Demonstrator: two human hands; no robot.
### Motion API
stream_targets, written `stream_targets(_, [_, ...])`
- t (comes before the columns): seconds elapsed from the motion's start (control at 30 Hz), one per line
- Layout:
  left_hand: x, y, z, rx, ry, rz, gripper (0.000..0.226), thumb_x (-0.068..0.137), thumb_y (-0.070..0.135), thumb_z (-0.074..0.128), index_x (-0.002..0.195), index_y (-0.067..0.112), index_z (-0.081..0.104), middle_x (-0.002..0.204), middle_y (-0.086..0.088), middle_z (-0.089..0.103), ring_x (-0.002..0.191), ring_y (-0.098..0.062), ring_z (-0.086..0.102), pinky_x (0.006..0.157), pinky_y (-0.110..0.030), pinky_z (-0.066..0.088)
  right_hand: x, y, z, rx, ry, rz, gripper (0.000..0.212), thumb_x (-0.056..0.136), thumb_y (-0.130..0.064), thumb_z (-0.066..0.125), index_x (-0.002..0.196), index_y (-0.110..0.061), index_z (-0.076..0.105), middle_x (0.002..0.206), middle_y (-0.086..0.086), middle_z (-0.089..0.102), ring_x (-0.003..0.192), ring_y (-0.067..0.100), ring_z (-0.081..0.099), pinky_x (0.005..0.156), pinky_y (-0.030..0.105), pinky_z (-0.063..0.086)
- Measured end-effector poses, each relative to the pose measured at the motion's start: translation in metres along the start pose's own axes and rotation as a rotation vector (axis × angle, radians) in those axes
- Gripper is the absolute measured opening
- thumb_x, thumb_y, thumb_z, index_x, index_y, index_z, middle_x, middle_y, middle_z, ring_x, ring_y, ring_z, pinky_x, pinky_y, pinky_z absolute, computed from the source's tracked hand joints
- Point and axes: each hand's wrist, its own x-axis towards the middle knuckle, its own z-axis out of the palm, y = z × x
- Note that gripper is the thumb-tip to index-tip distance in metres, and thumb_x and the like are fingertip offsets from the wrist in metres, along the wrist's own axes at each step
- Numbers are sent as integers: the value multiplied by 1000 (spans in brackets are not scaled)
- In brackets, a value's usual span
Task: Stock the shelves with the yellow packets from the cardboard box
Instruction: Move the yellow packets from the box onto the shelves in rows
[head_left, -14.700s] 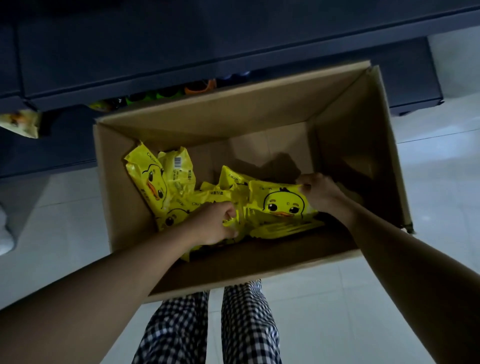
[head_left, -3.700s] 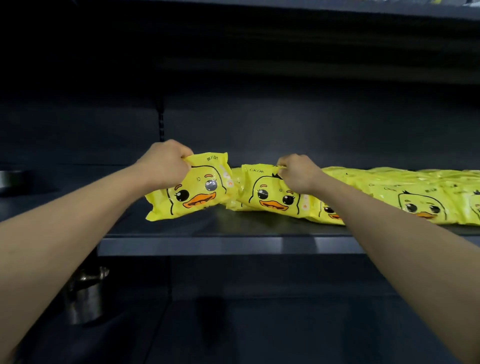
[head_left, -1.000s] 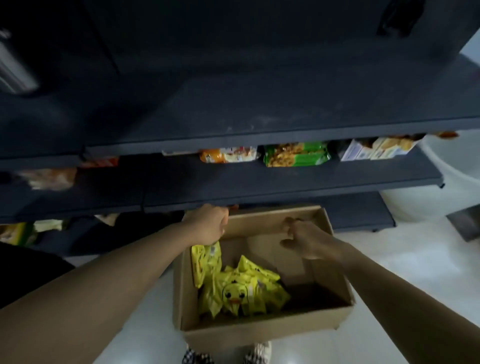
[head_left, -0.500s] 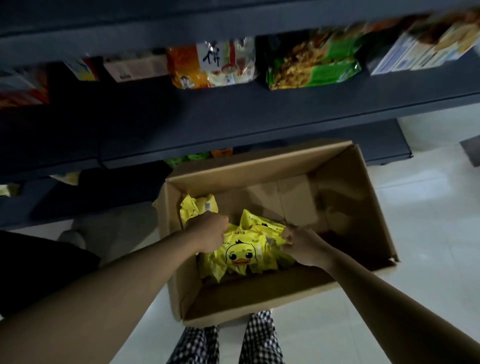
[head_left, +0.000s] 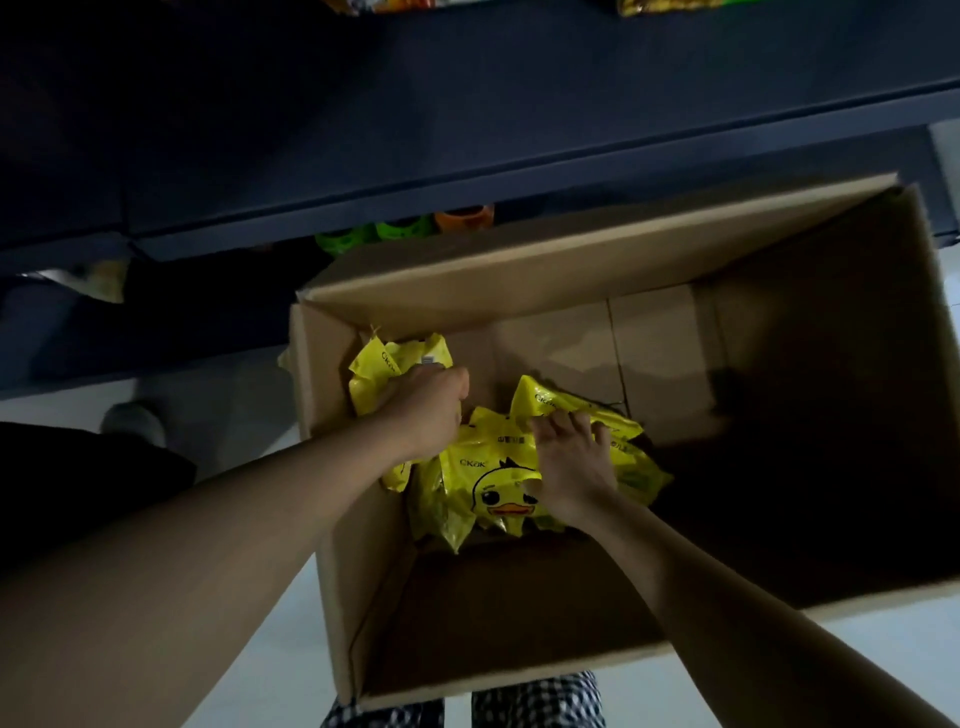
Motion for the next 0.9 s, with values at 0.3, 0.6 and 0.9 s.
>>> stream_targets(0.3, [10, -3, 5, -1, 16, 34, 22, 86, 11, 62, 108, 13, 58, 117, -9, 59, 113, -26, 54, 90, -37, 48, 0, -5, 17, 154, -220, -107, 38, 85, -27, 65, 118, -15, 52, 121, 8, 57, 112, 25, 55, 88, 33, 47])
stream_targets(0.6, [7, 2, 14, 16, -4, 24, 23, 81, 5, 61, 102, 14, 59, 112, -8, 63, 107, -27, 57, 86, -38, 49, -4, 52, -39, 368, -74, 142, 50, 93, -17, 53, 141, -13, 39, 138, 15, 49, 126, 31, 47, 99, 32, 39])
stream_targets(0.9, [28, 51, 62, 24, -52, 309, 39, 77, -5, 59, 110, 14, 61, 117, -5, 59, 115, -26, 51, 94, -38, 44, -13, 136, -67, 480, 36, 370, 43, 96, -12, 45, 139, -9, 42, 132, 21, 53, 118, 34, 52, 89, 32, 42])
